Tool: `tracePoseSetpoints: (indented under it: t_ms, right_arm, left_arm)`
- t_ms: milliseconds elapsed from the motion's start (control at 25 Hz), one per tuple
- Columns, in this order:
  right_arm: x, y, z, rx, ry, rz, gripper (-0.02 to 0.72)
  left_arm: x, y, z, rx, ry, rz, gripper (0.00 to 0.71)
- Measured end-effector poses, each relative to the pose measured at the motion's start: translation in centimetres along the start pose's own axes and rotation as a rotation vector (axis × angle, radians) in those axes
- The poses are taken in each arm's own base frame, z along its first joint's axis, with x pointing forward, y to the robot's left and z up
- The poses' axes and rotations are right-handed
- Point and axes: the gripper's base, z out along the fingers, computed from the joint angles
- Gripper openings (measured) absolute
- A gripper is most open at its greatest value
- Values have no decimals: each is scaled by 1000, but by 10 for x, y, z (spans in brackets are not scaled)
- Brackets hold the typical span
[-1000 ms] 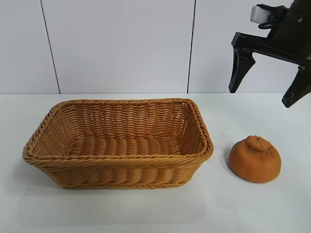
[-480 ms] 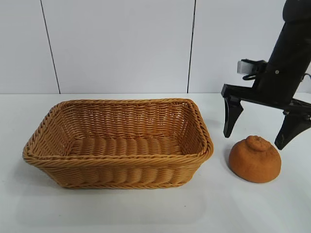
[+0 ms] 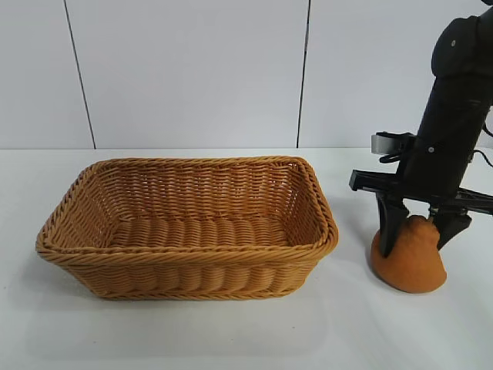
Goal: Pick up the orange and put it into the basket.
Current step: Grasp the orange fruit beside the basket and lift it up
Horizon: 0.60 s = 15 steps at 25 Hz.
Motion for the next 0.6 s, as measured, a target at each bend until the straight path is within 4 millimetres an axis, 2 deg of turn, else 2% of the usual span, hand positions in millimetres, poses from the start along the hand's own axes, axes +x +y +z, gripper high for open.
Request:
tracePoseSetpoints:
  t_ms: [40,80,240,600]
  right_arm:
    - [0,1,-3,-1,-7,-6,61]
    - [1,1,-9,-2,-20,-13,45]
    - [6,4,-34,-2,-74,-34,45]
    - [37,15,-124,-38,-310,-71,45]
  left_arm:
    - [0,0,0,0,0,0,673]
    - [0,0,0,0,0,0,673]
    - [0,0,0,0,0,0,673]
    - [0,0,0,0,1,0,673]
